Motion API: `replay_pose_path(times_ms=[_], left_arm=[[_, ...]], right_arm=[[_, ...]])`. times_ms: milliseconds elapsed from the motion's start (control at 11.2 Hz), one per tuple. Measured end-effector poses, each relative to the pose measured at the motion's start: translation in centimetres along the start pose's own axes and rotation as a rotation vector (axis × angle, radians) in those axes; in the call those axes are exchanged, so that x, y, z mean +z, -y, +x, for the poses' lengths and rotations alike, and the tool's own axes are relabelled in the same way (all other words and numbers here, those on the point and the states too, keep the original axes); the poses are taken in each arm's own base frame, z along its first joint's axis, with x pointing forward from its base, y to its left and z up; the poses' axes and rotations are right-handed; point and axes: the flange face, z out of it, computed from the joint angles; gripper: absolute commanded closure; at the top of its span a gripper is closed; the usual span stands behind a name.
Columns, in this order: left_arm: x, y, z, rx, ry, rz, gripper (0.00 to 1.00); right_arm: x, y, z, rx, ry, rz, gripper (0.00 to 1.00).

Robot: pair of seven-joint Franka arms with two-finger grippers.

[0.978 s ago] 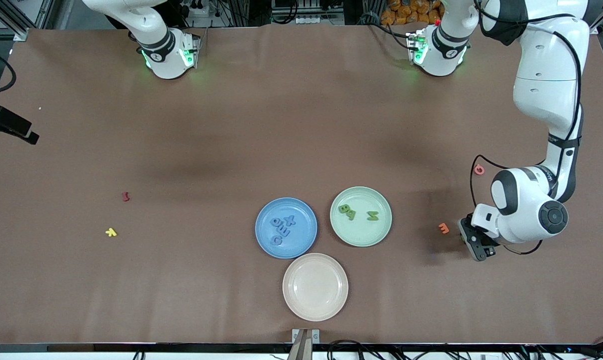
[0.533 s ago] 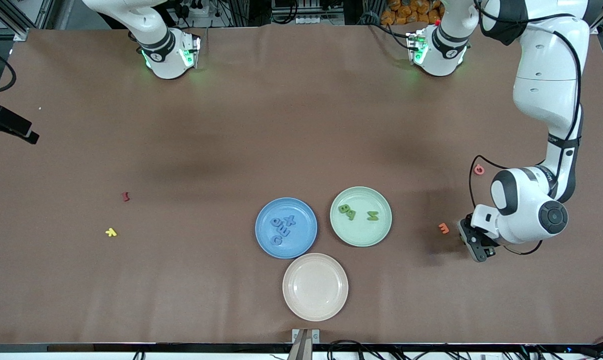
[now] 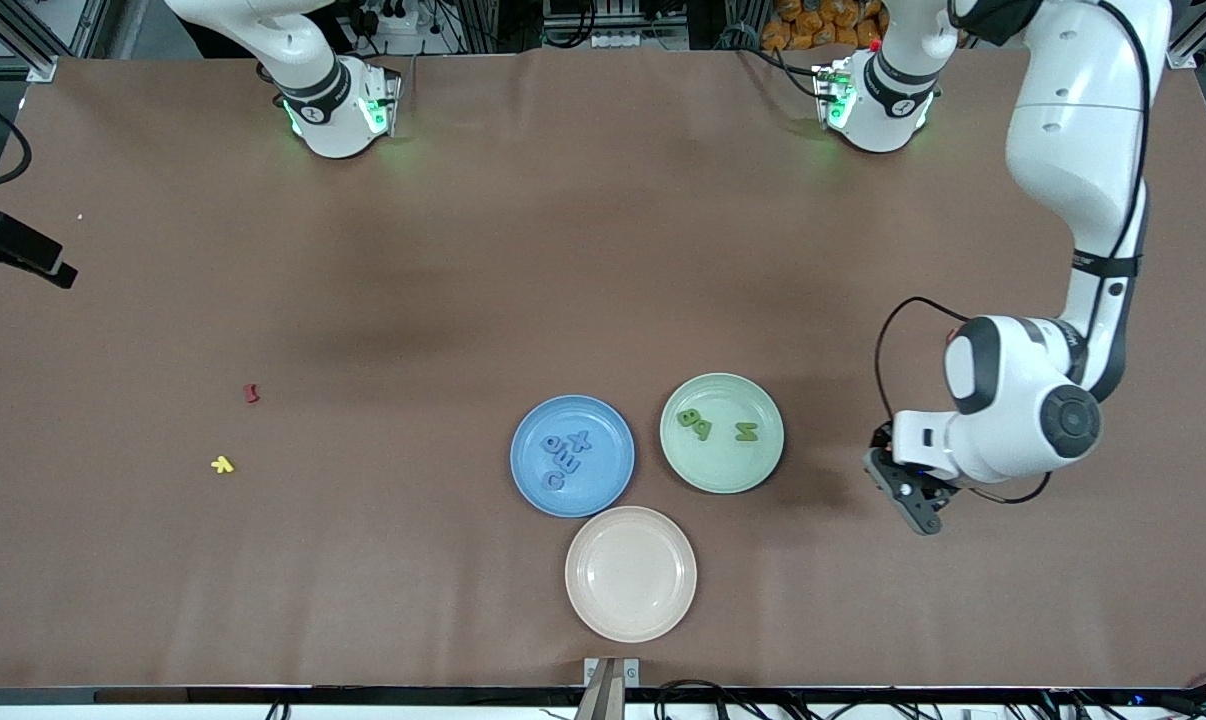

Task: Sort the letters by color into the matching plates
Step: 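Carry green c to the green plate and open the left gripper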

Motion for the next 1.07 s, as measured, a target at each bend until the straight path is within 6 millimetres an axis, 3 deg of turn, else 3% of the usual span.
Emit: replay_pose_path(times_ms=[178, 356, 444, 533, 622, 800, 1067], left_arm=[[-0.3, -5.5, 5.3, -0.127, -0.005, -0.006, 1.0], [0.7, -10.5, 8.9, -0.263, 0.007, -0.02, 1.0], [1.5, -13.1, 10.4, -0.334, 0.018, -0.03, 0.86], [2.4, -15.6, 11.8, -0.394, 0.03, -0.037, 0.48], [3.0, -17.2, 12.7, -0.426, 0.035, -0.04, 0.0], [3.1, -17.7, 13.1, -0.486, 0.032, -0.04, 0.0], [1.0, -17.2, 13.5, -0.559, -0.002, -0.031, 0.0]], right_arm=[[0.1, -0.1, 0.1, 0.002, 0.001, -0.001, 0.0], [0.2, -0.2, 0.1, 0.005, 0.001, -0.002, 0.0], [0.2, -0.3, 0.1, 0.005, 0.001, -0.003, 0.0], [0.2, -0.3, 0.2, 0.005, 0.002, -0.003, 0.0], [0.3, -0.2, 0.2, 0.005, 0.003, -0.003, 0.0], [0.5, -0.1, 0.4, 0.004, 0.003, -0.004, 0.0], [0.9, 0.0, 0.6, 0.004, 0.008, -0.007, 0.0]])
